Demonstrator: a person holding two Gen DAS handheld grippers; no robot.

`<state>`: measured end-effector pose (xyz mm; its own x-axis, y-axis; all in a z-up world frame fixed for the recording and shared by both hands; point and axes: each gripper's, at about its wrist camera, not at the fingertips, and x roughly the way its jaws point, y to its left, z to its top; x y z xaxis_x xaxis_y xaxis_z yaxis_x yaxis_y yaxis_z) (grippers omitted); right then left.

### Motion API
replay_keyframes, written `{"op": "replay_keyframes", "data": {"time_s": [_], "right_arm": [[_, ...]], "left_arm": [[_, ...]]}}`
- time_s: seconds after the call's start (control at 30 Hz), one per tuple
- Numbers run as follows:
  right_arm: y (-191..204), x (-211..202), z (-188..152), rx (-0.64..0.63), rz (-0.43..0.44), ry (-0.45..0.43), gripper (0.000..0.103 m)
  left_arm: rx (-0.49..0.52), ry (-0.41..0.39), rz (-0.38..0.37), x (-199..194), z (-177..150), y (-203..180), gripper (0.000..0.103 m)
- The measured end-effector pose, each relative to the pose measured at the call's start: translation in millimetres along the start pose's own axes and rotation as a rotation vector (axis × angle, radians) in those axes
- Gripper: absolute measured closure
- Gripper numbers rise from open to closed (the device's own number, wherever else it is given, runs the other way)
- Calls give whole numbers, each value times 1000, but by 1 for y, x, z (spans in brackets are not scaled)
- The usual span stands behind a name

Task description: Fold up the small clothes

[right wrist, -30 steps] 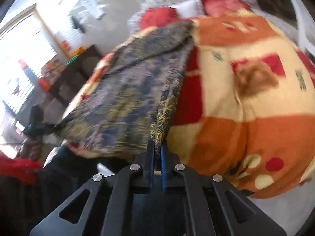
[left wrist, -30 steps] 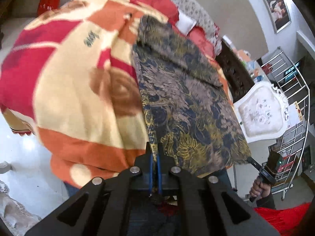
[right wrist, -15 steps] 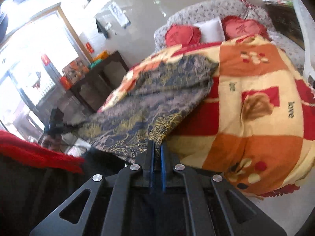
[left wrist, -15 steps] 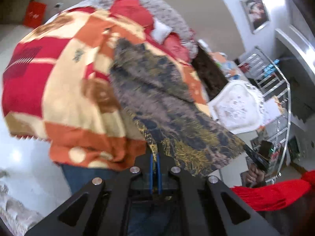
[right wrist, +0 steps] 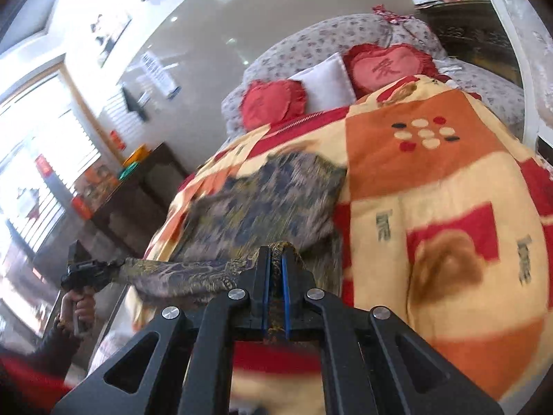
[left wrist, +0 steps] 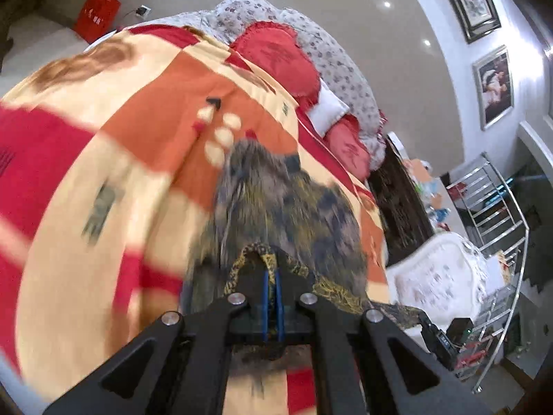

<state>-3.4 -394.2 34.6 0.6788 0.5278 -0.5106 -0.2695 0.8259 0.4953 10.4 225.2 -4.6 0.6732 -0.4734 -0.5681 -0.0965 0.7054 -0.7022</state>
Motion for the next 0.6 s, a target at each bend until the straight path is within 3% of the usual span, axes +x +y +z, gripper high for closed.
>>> {"op": "replay_keyframes", "data": {"time_s": [0.27, 0.37, 0.47, 0.6], "right_arm": [[-26, 103, 70, 67, -87, -15, 83], [-39, 138, 91, 92, -118, -3, 83], [-57, 174, 98, 163, -142, 53, 83], [-83, 193, 96, 302, -126, 83, 81]], "left_arm": [[-1, -47, 82, 96, 93, 3, 100], [-11, -28, 133, 129, 105, 14, 99], [-42, 58, 199, 163, 109, 33, 98], [-62, 92, 150, 160, 116, 41, 94]]}}
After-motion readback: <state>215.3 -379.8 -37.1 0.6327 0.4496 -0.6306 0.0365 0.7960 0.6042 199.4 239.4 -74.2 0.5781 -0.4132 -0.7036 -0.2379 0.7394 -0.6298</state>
